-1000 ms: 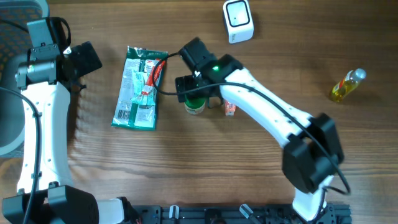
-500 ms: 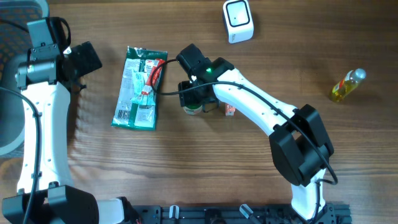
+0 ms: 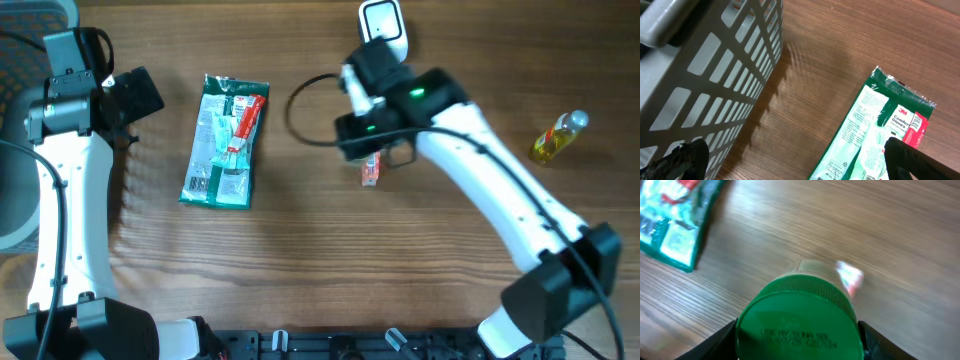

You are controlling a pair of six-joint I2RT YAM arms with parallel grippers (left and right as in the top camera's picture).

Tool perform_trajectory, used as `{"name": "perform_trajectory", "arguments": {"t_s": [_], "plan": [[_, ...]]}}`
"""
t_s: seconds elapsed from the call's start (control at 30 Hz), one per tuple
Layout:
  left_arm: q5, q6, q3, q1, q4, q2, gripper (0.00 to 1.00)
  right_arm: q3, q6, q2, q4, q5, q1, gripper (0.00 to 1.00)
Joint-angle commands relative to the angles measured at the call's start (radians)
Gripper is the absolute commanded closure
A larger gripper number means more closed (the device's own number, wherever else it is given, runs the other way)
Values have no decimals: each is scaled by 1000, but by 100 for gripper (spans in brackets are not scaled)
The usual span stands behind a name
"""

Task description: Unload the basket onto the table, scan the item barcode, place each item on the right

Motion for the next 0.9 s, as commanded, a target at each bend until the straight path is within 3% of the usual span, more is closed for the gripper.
{"name": "perform_trajectory", "arguments": {"t_s": [0.0,0.23,0.3,0.4,0.43,0.5,0.53,0.63,0.73,0.87], "plan": [[-9,-10,13,9,3,-13,0,4,-88,-34,-24,22,-118,33],[-9,-10,13,9,3,-13,0,-201,-96,-30,62,21,-271,33],[-9,-10,13,9,3,-13,0,-284,-159,-30,111,22,-274,33],[-9,-10,13,9,3,-13,0,-352,-365,-30,148,23,-274,18],[-9,-10,13,9,3,-13,0,-352,-409,-30,151,34,-274,0],[-9,-10,13,9,3,-13,0,-352,-409,-30,187,68,-274,0],[-9,-10,13,9,3,-13,0,-351,-370,-30,208,100,-274,0],[-9,-10,13,9,3,-13,0,-323,18,-31,161,121,-274,0],[-9,-10,13,9,3,-13,0,-321,283,-31,156,55,-274,0],[-9,-10,13,9,3,-13,0,-309,412,-47,163,55,-274,0]]}}
